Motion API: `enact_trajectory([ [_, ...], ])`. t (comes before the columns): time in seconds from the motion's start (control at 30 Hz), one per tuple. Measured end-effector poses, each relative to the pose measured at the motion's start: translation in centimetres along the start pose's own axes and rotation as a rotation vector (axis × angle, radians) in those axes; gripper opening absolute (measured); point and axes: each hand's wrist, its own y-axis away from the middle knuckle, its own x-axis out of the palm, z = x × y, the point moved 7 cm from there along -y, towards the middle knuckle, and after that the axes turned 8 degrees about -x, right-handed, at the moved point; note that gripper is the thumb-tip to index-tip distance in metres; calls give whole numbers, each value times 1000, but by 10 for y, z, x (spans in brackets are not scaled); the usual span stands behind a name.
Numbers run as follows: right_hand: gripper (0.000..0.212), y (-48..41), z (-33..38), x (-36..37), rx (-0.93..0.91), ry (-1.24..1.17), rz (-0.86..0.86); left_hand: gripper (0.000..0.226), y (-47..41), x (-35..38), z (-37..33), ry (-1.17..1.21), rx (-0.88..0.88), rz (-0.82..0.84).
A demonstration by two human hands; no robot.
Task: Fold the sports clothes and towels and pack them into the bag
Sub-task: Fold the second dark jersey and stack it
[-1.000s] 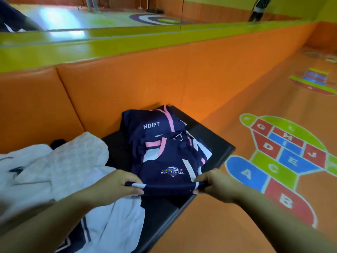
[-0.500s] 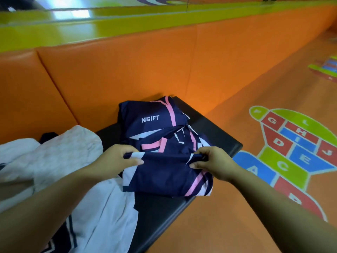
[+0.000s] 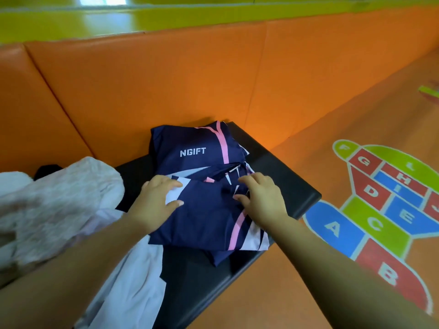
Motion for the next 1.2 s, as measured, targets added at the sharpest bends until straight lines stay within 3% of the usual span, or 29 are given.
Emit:
enact_trajectory([
  [0.07,38,22,14,8,-109,-46,-12,39,16,10,5,-52,39,-11],
  [0.13,41,45,18,16,-100,-47,-36,41,29,16,11,-57,36,-48],
  [0.23,62,69,2,23,215,-82,27,62,33,29,33,-63,-209,-38],
  [0.3,77,81,-10,29,426,-222,57,79,30,35,46,-68,-402,-7],
  [0.37,85,86,-12,35,541,-403,84,85,26,35,47,-46,-462,7],
  [0.47,81,85,-9,41,582,-513,117,78,21,35,47,105,-504,54],
  [0.73,66,81,-16,41,800,-741,135,54,21,33,49,240,-619,147],
  [0.9,33,80,-20,33,823,-906,159,24,32,35,27,498,-632,271],
  [0.97,22,78,-20,31,813,-973,149,23,35,34,20,594,-629,308],
  [1.2,30,60,-21,11,565,-877,136,25,44,30,-11,790,-503,367],
])
